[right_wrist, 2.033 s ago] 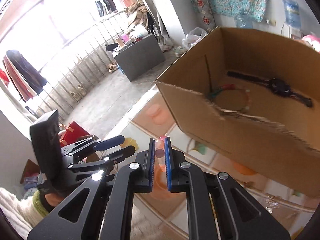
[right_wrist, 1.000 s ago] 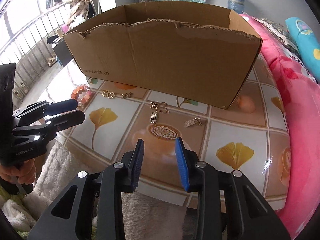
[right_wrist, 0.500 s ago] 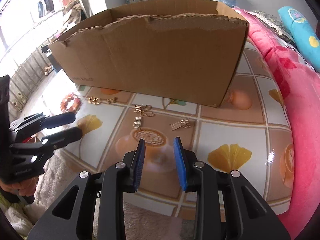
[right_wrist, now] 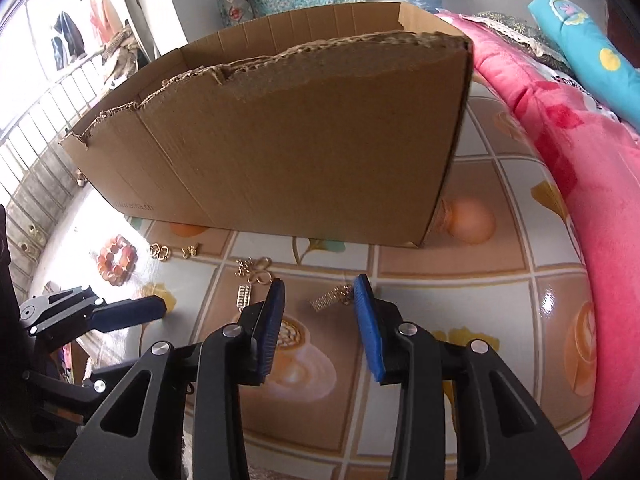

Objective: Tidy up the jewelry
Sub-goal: 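Move the left tool toward the gold charms beside the box, then grasp a gold charm with the left tool and lift it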

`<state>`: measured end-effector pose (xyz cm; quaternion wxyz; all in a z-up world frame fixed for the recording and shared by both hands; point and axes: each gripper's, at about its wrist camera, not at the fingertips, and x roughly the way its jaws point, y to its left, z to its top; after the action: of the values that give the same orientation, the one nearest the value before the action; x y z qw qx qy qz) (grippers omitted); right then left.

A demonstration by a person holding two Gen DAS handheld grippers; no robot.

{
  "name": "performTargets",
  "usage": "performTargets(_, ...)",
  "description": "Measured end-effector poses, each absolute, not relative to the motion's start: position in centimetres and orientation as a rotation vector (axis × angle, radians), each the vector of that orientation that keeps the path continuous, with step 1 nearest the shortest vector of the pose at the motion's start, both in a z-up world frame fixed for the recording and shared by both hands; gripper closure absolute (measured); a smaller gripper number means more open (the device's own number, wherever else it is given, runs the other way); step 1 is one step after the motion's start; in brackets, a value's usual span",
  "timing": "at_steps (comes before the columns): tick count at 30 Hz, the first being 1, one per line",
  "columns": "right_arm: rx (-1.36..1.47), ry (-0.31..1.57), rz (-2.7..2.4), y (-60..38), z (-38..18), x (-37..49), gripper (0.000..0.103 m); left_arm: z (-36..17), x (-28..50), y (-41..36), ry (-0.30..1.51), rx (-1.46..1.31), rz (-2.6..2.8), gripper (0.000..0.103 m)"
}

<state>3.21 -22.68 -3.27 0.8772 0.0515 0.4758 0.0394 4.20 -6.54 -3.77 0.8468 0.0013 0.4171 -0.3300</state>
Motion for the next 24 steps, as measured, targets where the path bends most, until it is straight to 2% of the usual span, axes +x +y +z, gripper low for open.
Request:
performTargets(3, 0.058, 0.980, 0.052, -22.0, -3.3, 3.2, 0.071, -3.8, 4.2, -6.7, 0.877, 0.011, -0.697, 0.060)
performTargets(9, 0.053, 0.983, 0.038, -22.4, -3.3, 3.2, 0.095, -3.7, 4.5, -7.0, 0.882, -0.006, -0.707, 0.064)
performTargets(18, 0.171, 0.964, 0.046, -25.6, -3.6, 2.6, 0.099, -3.2, 5.8, -9.5, 0.883, 0.029, -0.721, 0.071)
performTargets(24, 0.221, 0.941, 0.067, -26.6, -3.9, 2.1, 0.099, -3.3, 6.4, -10.7, 0.904, 0.069, -0.706, 0.071)
